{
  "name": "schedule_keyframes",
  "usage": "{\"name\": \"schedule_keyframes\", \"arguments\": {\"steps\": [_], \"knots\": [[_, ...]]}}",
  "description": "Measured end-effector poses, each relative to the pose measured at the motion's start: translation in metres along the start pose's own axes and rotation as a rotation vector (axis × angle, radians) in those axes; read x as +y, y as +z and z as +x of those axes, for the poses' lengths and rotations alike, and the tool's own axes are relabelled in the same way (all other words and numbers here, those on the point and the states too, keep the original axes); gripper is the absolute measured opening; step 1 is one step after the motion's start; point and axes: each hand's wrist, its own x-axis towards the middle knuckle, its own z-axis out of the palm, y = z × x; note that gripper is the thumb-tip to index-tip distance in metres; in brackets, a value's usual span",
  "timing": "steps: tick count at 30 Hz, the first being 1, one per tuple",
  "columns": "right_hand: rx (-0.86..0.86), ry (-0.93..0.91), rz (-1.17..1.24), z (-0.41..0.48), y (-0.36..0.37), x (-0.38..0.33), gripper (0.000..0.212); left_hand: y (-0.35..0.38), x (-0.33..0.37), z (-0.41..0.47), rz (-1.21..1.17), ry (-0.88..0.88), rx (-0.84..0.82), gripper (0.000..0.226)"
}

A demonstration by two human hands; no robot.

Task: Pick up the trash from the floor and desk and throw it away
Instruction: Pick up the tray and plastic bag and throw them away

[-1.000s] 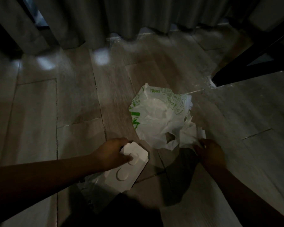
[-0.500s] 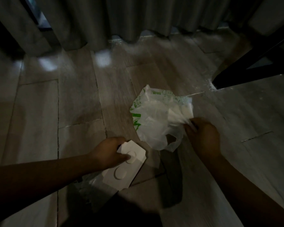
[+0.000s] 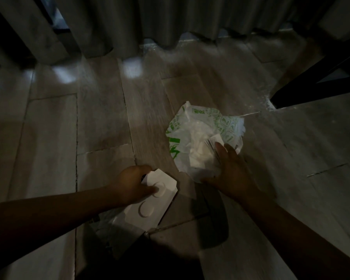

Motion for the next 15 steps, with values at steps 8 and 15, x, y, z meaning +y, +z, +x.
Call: {"name": "schedule_keyframes", "arguments": {"steps": [8, 15], "knots": [[-0.115, 0.004, -0.190, 0.051, 0.019, -0.018, 0.146, 0.000, 0.002, 0.002, -0.002, -0.036, 0.000, 0.031], [-0.201, 0.002, -0.275, 0.082, 0.031, -0.012, 0.138, 0.000, -0.005, 0.003, -0.011, -0.066, -0.002, 0.039]]}}
